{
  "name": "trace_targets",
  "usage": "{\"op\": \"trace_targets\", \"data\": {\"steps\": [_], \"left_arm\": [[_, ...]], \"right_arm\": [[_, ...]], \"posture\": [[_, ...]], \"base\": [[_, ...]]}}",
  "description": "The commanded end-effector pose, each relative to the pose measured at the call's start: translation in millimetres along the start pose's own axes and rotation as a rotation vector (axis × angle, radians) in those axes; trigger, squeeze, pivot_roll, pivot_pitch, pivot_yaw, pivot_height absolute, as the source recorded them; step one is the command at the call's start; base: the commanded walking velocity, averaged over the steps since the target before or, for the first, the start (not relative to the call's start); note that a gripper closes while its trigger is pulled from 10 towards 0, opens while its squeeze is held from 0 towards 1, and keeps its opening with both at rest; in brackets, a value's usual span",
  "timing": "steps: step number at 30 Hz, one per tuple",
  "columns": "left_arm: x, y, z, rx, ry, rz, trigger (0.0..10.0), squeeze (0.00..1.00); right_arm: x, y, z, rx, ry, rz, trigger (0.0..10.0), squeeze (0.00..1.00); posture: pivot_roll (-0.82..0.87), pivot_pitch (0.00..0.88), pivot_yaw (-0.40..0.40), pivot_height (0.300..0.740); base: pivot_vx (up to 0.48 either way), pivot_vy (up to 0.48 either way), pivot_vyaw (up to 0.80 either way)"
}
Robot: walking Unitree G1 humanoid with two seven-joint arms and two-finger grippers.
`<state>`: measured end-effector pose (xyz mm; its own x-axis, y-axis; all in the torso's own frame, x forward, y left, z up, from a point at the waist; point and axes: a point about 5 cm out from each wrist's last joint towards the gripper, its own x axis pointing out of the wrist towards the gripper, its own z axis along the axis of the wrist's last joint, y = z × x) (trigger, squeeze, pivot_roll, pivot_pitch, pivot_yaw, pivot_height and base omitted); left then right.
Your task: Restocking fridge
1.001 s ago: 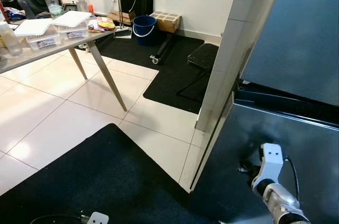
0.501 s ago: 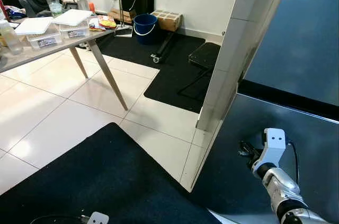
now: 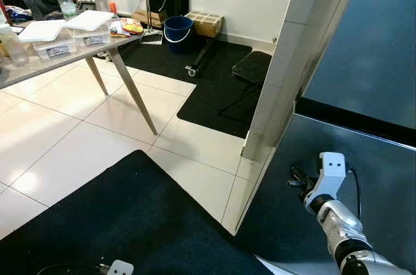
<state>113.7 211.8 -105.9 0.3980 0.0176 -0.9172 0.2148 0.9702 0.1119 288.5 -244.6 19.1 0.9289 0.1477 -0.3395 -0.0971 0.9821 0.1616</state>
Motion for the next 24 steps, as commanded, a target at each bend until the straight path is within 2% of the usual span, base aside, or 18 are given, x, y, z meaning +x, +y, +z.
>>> {"op": "trace_targets", "data": {"steps": [1, 2, 5, 8, 9, 11, 14, 15, 16, 17, 21, 24], "left_arm": [[0.2, -4.8, -2.1, -0.003, 0.006, -0.014, 10.0, 0.00], [0.1, -5.1, -3.1, -0.004, 0.009, -0.016, 10.0, 0.00], [0.0, -5.2, -3.4, -0.005, 0.010, -0.016, 10.0, 0.00], [0.0, -5.5, -3.9, -0.007, 0.012, -0.016, 10.0, 0.00], [0.0, -5.5, -3.9, -0.007, 0.012, -0.016, 10.0, 0.00], [-0.1, -5.4, -4.2, -0.008, 0.013, -0.016, 10.0, 0.00], [-0.1, -5.3, -4.9, 0.001, 0.019, -0.017, 10.0, 0.00], [-0.1, -5.3, -4.9, 0.001, 0.019, -0.017, 10.0, 0.00], [-0.3, -4.9, -5.4, 0.002, 0.020, -0.016, 10.0, 0.00], [-0.3, -4.7, -5.5, 0.002, 0.020, -0.015, 10.0, 0.00], [-1.1, -3.5, -8.9, -0.002, 0.030, -0.014, 10.0, 0.00], [-1.3, -3.5, -10.5, -0.005, 0.035, -0.013, 10.0, 0.00]], "right_arm": [[-10.0, 5.3, -33.0, -0.002, 0.152, 0.024, 10.0, 0.00], [-26.0, 11.5, -68.1, -0.030, 0.306, 0.053, 10.0, 0.00], [-31.7, 13.6, -78.5, -0.036, 0.348, 0.063, 10.0, 0.00], [-56.1, 14.5, -114.2, 0.003, 0.478, -0.011, 10.0, 0.00], [-56.1, 14.5, -114.2, 0.003, 0.478, -0.011, 10.0, 0.00], [-77.4, 15.5, -139.6, 0.001, 0.587, -0.064, 10.0, 0.00], [-101.6, 18.4, -164.0, -0.020, 0.699, -0.098, 10.0, 0.00], [-101.6, 18.4, -164.0, -0.020, 0.699, -0.098, 10.0, 0.00], [-114.8, 20.9, -176.0, -0.053, 0.762, -0.096, 10.0, 0.00], [-117.8, 21.5, -178.6, -0.063, 0.776, -0.094, 10.0, 0.00], [-120.9, 25.3, -182.6, -0.142, 0.814, -0.048, 10.0, 0.00], [-119.0, 25.9, -181.7, -0.155, 0.813, -0.044, 10.0, 0.00]], "posture": [[-0.03, 0.037, -0.042, 0.740], [-0.03, 0.036, -0.043, 0.740], [-0.03, 0.036, -0.043, 0.740], [-0.02, 0.023, -0.037, 0.740], [-0.02, 0.023, -0.037, 0.740], [-0.02, 0.015, -0.031, 0.740], [-0.02, 0.000, -0.020, 0.740], [-0.02, 0.000, -0.020, 0.740], [-0.03, 0.000, -0.013, 0.740], [-0.03, 0.000, -0.013, 0.740], [-0.03, 0.000, -0.003, 0.740], [-0.03, 0.000, -0.001, 0.740]], "base": [[0.000, 0.000, 0.00], [0.000, 0.000, 0.00], [0.000, 0.000, 0.00], [0.000, 0.000, 0.00], [0.000, 0.000, 0.00], [0.000, 0.000, 0.00], [0.000, 0.000, 0.00], [0.000, 0.000, 0.00], [0.000, 0.000, 0.00], [0.000, 0.000, 0.00], [0.000, 0.000, 0.00], [0.000, 0.000, 0.00]]}}
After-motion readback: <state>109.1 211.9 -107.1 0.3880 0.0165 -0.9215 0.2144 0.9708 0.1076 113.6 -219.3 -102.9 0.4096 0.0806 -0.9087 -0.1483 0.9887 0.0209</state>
